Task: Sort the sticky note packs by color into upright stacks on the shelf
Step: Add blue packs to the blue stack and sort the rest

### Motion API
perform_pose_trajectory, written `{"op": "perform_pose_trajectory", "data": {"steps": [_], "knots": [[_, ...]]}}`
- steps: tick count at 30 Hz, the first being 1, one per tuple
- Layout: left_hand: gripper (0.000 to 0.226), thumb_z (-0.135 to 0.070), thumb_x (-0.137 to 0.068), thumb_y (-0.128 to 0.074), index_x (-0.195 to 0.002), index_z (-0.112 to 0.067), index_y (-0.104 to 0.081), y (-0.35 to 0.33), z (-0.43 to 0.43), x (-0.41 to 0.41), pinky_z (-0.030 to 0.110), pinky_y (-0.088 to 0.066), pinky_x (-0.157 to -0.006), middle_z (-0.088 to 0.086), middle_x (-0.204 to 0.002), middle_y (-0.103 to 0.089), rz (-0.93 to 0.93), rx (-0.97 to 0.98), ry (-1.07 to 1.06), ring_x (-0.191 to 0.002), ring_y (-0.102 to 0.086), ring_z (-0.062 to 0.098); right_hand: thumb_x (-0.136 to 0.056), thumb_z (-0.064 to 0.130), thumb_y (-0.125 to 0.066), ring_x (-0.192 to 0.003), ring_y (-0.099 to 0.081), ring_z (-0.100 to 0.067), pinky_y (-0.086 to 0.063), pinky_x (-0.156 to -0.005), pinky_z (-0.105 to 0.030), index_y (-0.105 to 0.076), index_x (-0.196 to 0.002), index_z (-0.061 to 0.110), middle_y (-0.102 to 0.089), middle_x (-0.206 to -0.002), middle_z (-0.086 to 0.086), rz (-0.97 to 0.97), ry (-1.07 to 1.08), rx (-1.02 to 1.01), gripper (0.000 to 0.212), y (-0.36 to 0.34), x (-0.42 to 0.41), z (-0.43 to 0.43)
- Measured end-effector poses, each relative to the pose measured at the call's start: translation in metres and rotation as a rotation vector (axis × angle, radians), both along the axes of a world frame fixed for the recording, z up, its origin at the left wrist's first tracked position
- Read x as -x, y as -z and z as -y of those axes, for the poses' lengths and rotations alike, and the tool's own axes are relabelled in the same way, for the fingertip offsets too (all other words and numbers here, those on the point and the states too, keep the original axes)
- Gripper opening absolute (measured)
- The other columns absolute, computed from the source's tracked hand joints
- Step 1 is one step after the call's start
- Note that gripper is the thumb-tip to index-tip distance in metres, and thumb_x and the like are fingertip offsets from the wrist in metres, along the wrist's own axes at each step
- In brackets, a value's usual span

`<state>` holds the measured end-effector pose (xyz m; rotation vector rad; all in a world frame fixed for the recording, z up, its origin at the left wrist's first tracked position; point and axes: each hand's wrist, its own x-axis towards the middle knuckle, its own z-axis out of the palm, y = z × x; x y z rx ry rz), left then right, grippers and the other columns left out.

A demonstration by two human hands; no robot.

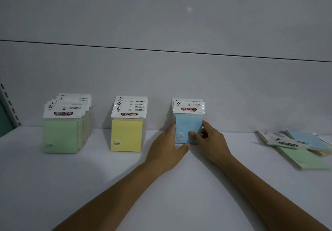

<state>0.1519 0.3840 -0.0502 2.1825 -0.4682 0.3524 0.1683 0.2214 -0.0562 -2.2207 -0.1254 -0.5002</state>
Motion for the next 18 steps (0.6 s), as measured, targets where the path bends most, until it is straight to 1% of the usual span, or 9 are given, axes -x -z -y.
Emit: {"op": "perform_pose_trajectory", "data": {"steps": [3, 5, 7, 9, 10, 13, 16, 18], "knots": [[0.057, -0.029, -0.084, -0.063, -0.135, -0.025, -0.039, 0.001, 0.001, -0.002, 0.016, -0.040, -0.075, -0.003, -0.123, -0.057, -0.001, -0.005, -0.009, -0.107, -0.054, 0.015, -0.089, 0.038, -0.058, -0.089, -0.057, -0.010, -0.045, -0.072, -0.021, -0.047, -0.131, 0.027, -0.058, -0.106, 0.013, -0.007, 0.004, -0.003, 0.045, -0.002, 0.002, 0.000], [0.054, -0.029, -0.085, -0.062, -0.134, -0.022, -0.040, 0.001, 0.002, -0.003, 0.017, -0.041, -0.075, -0.002, -0.123, -0.056, 0.010, -0.021, -0.027, -0.108, -0.054, 0.016, -0.088, 0.039, -0.059, -0.087, -0.057, -0.009, -0.043, -0.067, -0.018, -0.047, -0.131, 0.026, -0.058, -0.104, 0.012, -0.021, 0.023, -0.013, 0.047, -0.003, 0.002, -0.001], [0.054, -0.029, -0.085, -0.061, -0.134, -0.020, -0.039, 0.001, 0.003, -0.004, 0.024, -0.046, -0.082, -0.001, -0.127, -0.054, 0.004, -0.024, -0.034, -0.111, -0.053, 0.016, -0.087, 0.040, -0.061, -0.084, -0.057, -0.009, -0.041, -0.064, -0.014, -0.048, -0.130, 0.024, -0.060, -0.102, 0.008, -0.041, 0.048, -0.034, 0.048, -0.006, 0.004, -0.001], [0.057, -0.028, -0.086, -0.060, -0.137, -0.019, -0.037, 0.000, 0.004, -0.003, 0.031, -0.048, -0.090, 0.000, -0.132, -0.052, -0.017, -0.026, -0.032, -0.116, -0.051, 0.018, -0.086, 0.039, -0.062, -0.082, -0.058, -0.008, -0.042, -0.063, -0.014, -0.049, -0.128, 0.022, -0.062, -0.101, 0.004, -0.059, 0.056, -0.057, 0.048, -0.010, 0.007, -0.003], [0.058, -0.028, -0.087, -0.059, -0.138, -0.018, -0.036, 0.000, 0.004, -0.002, 0.033, -0.048, -0.092, 0.001, -0.134, -0.050, -0.024, -0.033, -0.031, -0.119, -0.050, 0.018, -0.085, 0.039, -0.063, -0.083, -0.059, -0.009, -0.045, -0.064, -0.015, -0.049, -0.128, 0.020, -0.064, -0.102, 0.003, -0.070, 0.054, -0.074, 0.048, -0.012, 0.009, -0.004], [0.062, -0.029, -0.087, -0.059, -0.140, -0.014, -0.031, -0.004, 0.004, 0.001, 0.035, -0.046, -0.097, 0.005, -0.139, -0.045, -0.037, -0.037, -0.038, -0.125, -0.044, 0.021, -0.083, 0.038, -0.066, -0.093, -0.065, -0.017, -0.053, -0.078, -0.026, -0.050, -0.128, 0.019, -0.067, -0.109, -0.005, -0.114, 0.065, -0.154, 0.051, -0.018, 0.019, -0.005], [0.075, -0.032, -0.089, -0.057, -0.147, -0.009, -0.016, -0.008, 0.003, 0.008, 0.038, -0.039, -0.105, 0.009, -0.149, -0.031, -0.009, -0.088, -0.072, -0.135, -0.032, 0.025, -0.083, 0.039, -0.066, -0.101, -0.062, -0.020, -0.050, -0.081, -0.027, -0.044, -0.133, 0.016, -0.064, -0.115, -0.008, -0.148, 0.119, -0.211, 0.059, -0.021, 0.033, -0.007], [0.075, -0.034, -0.089, -0.054, -0.147, -0.009, -0.013, -0.008, 0.003, 0.012, 0.038, -0.038, -0.102, 0.008, -0.150, -0.030, 0.059, -0.141, -0.088, -0.134, -0.030, 0.025, -0.084, 0.039, -0.065, -0.104, -0.059, -0.021, -0.045, -0.079, -0.024, -0.042, -0.135, 0.015, -0.061, -0.119, -0.009, -0.151, 0.186, -0.212, 0.061, -0.021, 0.044, -0.010]]}}
